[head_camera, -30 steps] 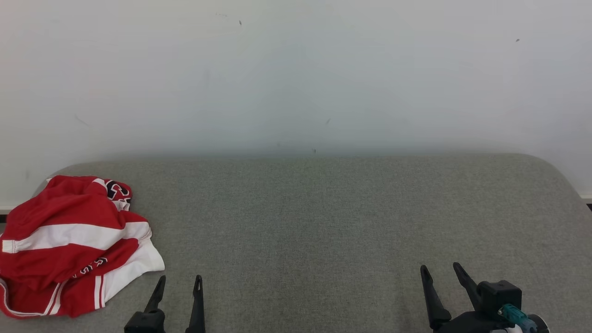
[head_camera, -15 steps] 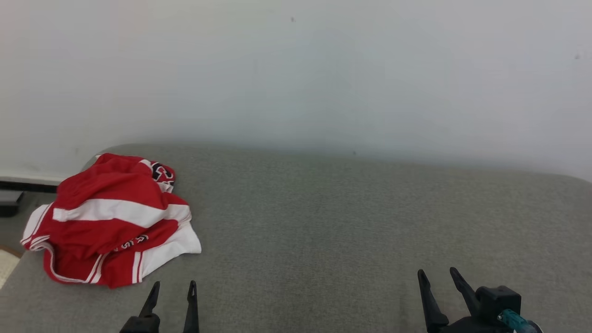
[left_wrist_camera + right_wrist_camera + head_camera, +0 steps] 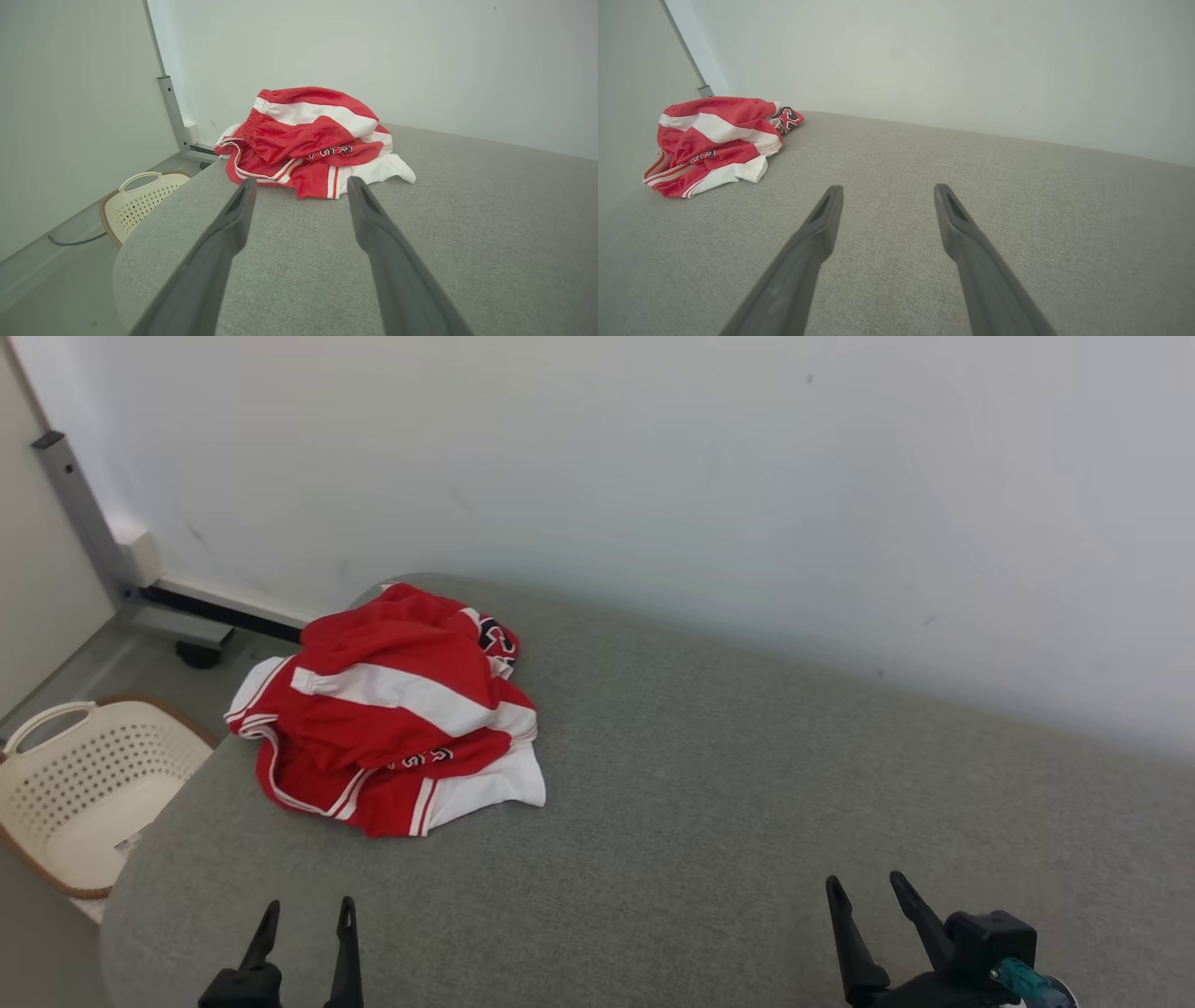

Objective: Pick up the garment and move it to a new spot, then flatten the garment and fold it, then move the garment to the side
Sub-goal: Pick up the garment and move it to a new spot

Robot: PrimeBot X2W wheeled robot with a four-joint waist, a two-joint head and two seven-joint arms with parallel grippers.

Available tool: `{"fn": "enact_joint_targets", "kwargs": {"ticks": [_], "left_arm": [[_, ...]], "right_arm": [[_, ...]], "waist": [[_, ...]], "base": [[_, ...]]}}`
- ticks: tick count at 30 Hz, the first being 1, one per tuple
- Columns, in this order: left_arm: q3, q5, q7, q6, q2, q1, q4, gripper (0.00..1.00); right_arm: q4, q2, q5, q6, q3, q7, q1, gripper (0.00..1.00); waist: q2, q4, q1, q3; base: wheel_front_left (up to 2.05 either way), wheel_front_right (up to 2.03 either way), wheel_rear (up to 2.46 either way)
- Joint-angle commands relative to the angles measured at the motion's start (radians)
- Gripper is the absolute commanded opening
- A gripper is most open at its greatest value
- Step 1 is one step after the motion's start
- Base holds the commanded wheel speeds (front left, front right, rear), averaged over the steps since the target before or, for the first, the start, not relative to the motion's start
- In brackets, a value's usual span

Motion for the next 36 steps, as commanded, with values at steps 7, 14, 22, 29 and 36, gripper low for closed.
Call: {"fn": "enact_joint_targets", "kwargs": {"ticks": [7,14,22,29,36], "left_arm": [[0.024,-0.02,-0.007,0.026,0.008,0.018,-0.036,1.0],[0.045,-0.05,-0.004,0.037,0.009,0.026,-0.049,1.0],[0.052,-0.123,0.057,0.054,-0.033,-0.053,-0.015,1.0],[0.002,-0.146,0.174,-0.019,-0.014,-0.252,0.124,1.0],[0.036,-0.233,0.28,-0.069,-0.008,-0.601,0.331,1.0]], "right_arm": [[0.025,-0.002,0.008,-0.002,0.039,-0.01,-0.064,1.0],[0.059,-0.002,0.008,-0.002,0.059,-0.02,-0.097,1.0],[0.08,-0.001,0.012,-0.002,0.076,-0.026,-0.086,1.0],[0.026,-0.002,-0.017,-0.002,0.08,-0.005,-0.05,1.0],[-0.184,-0.002,-0.116,-0.002,0.114,0.119,-0.073,1.0]], "waist": [[0.0,0.115,0.0,0.058],[0.0,0.128,0.0,0.077],[0.0,0.136,0.0,0.089],[0.0,0.134,0.0,0.133],[0.0,0.015,0.0,0.326]], "base": [[0.0,0.0,0.0],[0.0,0.0,0.0],[0.0,0.0,0.0],[0.0,0.0,0.0],[0.0,0.0,0.0]]}}
